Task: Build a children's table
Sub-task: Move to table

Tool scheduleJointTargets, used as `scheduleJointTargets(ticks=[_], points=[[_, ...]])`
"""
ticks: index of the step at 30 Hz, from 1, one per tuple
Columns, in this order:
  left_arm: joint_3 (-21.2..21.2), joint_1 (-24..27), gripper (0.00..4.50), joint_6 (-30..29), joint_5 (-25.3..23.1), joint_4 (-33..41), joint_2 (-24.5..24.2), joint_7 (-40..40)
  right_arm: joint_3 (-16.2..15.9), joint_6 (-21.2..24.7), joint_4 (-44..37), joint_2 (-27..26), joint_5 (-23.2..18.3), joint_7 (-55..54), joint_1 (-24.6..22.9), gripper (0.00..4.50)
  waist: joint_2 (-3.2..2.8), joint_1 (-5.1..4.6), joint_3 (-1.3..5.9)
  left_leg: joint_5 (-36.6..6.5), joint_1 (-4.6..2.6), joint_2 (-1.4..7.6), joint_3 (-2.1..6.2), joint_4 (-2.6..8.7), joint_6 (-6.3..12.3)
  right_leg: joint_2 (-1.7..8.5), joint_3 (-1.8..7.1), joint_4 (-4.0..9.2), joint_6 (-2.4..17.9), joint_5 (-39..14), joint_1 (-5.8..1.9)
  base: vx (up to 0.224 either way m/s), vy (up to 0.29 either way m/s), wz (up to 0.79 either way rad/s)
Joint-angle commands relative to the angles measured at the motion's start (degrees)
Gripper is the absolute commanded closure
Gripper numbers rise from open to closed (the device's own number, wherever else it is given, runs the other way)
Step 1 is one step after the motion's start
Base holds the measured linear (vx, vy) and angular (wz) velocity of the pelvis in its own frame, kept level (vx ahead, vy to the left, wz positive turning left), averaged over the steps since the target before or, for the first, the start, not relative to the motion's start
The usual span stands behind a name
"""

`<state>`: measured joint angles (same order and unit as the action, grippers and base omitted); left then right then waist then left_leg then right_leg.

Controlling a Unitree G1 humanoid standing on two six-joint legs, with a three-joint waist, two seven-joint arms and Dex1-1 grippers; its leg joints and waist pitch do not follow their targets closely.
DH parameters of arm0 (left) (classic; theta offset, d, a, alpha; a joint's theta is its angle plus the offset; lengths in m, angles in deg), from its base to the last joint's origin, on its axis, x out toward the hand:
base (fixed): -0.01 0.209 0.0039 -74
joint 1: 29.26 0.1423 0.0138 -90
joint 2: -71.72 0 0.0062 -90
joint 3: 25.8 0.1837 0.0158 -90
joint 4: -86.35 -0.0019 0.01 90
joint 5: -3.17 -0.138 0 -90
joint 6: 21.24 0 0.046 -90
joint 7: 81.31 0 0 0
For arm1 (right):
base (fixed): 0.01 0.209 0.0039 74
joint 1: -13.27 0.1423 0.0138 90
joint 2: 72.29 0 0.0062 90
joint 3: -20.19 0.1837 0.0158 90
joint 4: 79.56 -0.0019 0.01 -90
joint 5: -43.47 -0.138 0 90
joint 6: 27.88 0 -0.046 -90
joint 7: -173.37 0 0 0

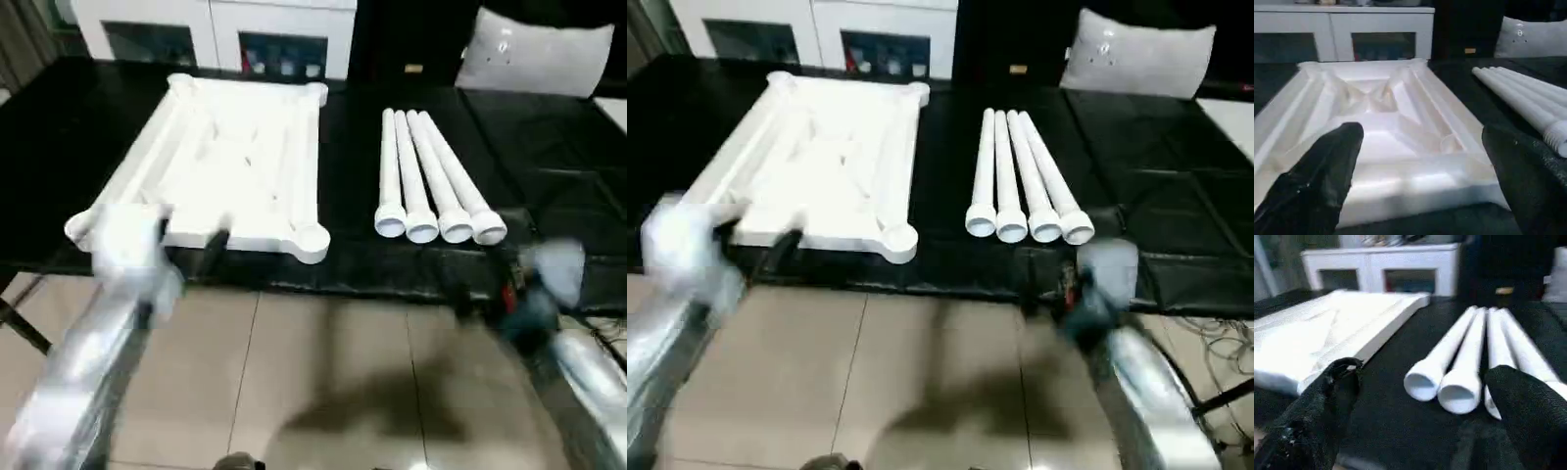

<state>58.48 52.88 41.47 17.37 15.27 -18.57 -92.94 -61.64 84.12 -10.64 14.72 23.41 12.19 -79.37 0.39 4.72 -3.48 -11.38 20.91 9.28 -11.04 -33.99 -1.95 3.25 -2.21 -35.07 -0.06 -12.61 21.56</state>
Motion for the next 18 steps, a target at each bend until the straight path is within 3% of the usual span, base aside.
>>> scheduleJointTargets(ticks=[1, 2, 3, 4, 6, 8, 9, 10, 11, 12, 13, 14, 15, 16, 17, 18], points=[[1.5, -1.6, 0.07, 1.0, -1.0, -4.2, 0.7, 0.1, -0.4, 0.4, 2.2, -1.3, 1.4, -2.8, 0.7, 0.00, -2.19, -0.34, 3.22, -11.0, -0.83, 3.65, 2.57, 4.45, -2.67, 4.47, 2.97, 3.96, 7.1, -6.4, -1.41, 0.000, 0.000, 0.00], [2.0, -2.7, 0.07, 1.0, -1.0, -5.4, 0.8, 0.0, -0.8, 0.3, 2.7, -1.7, 1.8, -3.5, 1.3, 0.00, -1.54, -0.73, 3.27, -11.1, -0.94, 3.55, 2.29, 4.36, -2.52, 4.16, 2.88, 4.38, 7.2, -5.6, -1.25, 0.000, 0.000, 0.00], [2.6, -3.2, 0.07, 1.8, -1.7, -6.9, 1.0, 0.1, -1.5, 0.4, 3.1, -2.3, 2.1, -3.9, 1.5, 0.00, -2.97, -0.77, 3.73, -10.4, -0.90, 3.33, 2.57, 4.05, -2.72, 4.30, 2.83, 3.66, 8.0, -3.5, -1.52, 0.000, 0.000, 0.00], [3.0, -3.5, 0.07, 2.1, -1.7, -7.7, 1.4, 0.0, -2.3, -0.1, 2.9, -2.4, 2.3, -3.7, 1.6, 0.00, -2.17, -1.09, 3.73, -9.9, -0.74, 3.35, 2.34, 3.96, -2.23, 4.12, 2.79, 4.11, 8.1, -2.1, -1.54, 0.000, 0.000, 0.00], [3.1, -3.7, 0.07, 2.2, -1.8, -8.6, 2.5, 0.8, -2.4, -0.6, 2.0, -3.2, 1.6, -3.8, 1.7, 0.00, -2.49, -1.68, 3.73, -9.6, -0.25, 3.25, 2.29, 3.75, -0.82, 4.35, 2.80, 3.95, 9.5, -0.5, -2.07, 0.000, 0.000, 0.00], [4.5, -3.7, 0.07, 3.4, -3.9, -10.5, 3.2, 1.4, -2.5, -2.7, 1.7, -3.7, 5.4, -7.1, 2.7, 0.00, -1.64, -1.62, 3.84, -7.7, 0.36, 2.83, 1.77, 3.15, 2.44, 5.43, 3.43, 4.28, 10.3, -1.9, -2.54, 0.000, 0.000, 0.00], [4.9, -4.2, 0.07, 4.0, -4.5, -11.0, 3.1, 1.2, -2.4, -3.2, 2.2, -3.6, 7.1, -8.4, 3.6, 0.00, -1.74, -1.20, 3.94, -6.0, 0.75, 2.82, 1.85, 2.66, 4.80, 6.75, 3.98, 4.59, 10.9, -4.6, -2.81, 0.000, 0.000, 0.00], [4.8, -4.2, 0.07, 3.9, -4.1, -11.2, 3.9, 1.7, -1.9, 0.5, 1.8, -3.7, 4.8, -8.4, 4.0, 0.00, -1.01, -1.27, 3.99, -5.6, 0.89, 2.77, 1.65, 2.43, 5.93, 6.99, 4.12, 4.94, 10.9, -6.1, -2.86, 0.000, 0.000, 0.00], [4.9, -4.0, 0.07, 4.2, -4.1, -11.4, 4.7, 2.2, -1.7, 3.4, 1.5, -3.6, 2.6, -7.6, 4.2, 0.00, -1.49, -0.89, 3.78, -5.3, 1.04, 2.91, 1.93, 1.49, 7.94, 8.81, 5.00, 5.93, 11.6, -10.3, -2.97, 0.000, 0.000, 0.00], [5.7, -3.6, 0.07, 5.1, -4.7, -12.1, 5.0, 2.3, -2.3, 4.5, 2.4, -3.3, 2.8, -7.4, 4.6, 0.00, -1.47, -0.36, 3.77, -4.6, 1.65, 3.04, 2.54, -0.10, 9.49, 11.06, 6.44, 7.00, 11.9, -14.1, -3.54, 0.000, 0.000, 0.00], [6.7, -3.4, 0.07, 6.1, -5.9, -13.1, 5.1, 2.8, -2.9, 5.1, 3.4, -3.3, 2.8, -7.1, 5.0, 0.00, -1.81, 0.19, 3.85, -3.4, 2.14, 3.62, 3.36, -1.00, 10.37, 12.26, 7.25, 7.48, 12.3, -16.4, -3.61, 0.000, 0.000, 0.00], [7.2, -3.5, 0.07, 6.8, -6.8, -14.1, 4.8, 2.9, -3.4, 5.0, 4.4, -3.3, 3.3, -7.1, 5.7, 0.00, -2.23, 0.22, 3.81, -3.1, 2.31, 3.84, 3.67, -0.91, 10.72, 12.09, 7.08, 7.44, 12.7, -16.8, -3.41, -0.017, 0.077, 0.04], [7.3, -2.8, 0.07, 6.4, -6.7, -13.3, 5.4, 3.1, -4.0, 4.5, 4.8, -3.5, 4.3, -7.6, 6.1, 0.00, -3.36, 0.03, 3.85, -3.5, 1.72, 4.04, 3.71, 0.01, 11.32, 10.62, 5.84, 7.01, 13.3, -17.0, -2.77, -0.017, 0.106, 0.06], [7.3, -2.5, 0.07, 6.2, -6.6, -13.0, 5.7, 3.2, -4.3, 4.3, 4.9, -3.6, 4.7, -7.8, 6.2, 0.00, -3.23, -0.21, 4.06, -3.6, 1.15, 3.99, 3.17, 0.49, 11.68, 9.47, 5.10, 6.56, 13.6, -15.6, -2.40, -0.017, 0.106, 0.06], [7.0, -2.0, 0.07, 5.9, -6.4, -12.5, 6.1, 3.3, -4.2, 3.9, 5.8, -4.4, 5.2, -8.5, 6.9, 0.00, -3.74, -0.74, 4.31, -3.0, 0.15, 3.45, 2.39, 1.40, 13.73, 7.31, 3.75, 5.47, 13.7, -11.7, -1.61, -0.022, 0.134, 0.08], [7.0, -2.0, 0.07, 5.9, -6.4, -12.6, 6.1, 3.3, -4.2, 3.8, 5.9, -4.4, 5.3, -8.6, 6.9, 0.00, -3.34, -1.66, 4.16, -2.9, -0.18, 2.97, 1.79, 2.11, 16.43, 6.10, 2.66, 4.82, 13.3, -9.2, -1.00, -0.024, 0.151, 0.07]])
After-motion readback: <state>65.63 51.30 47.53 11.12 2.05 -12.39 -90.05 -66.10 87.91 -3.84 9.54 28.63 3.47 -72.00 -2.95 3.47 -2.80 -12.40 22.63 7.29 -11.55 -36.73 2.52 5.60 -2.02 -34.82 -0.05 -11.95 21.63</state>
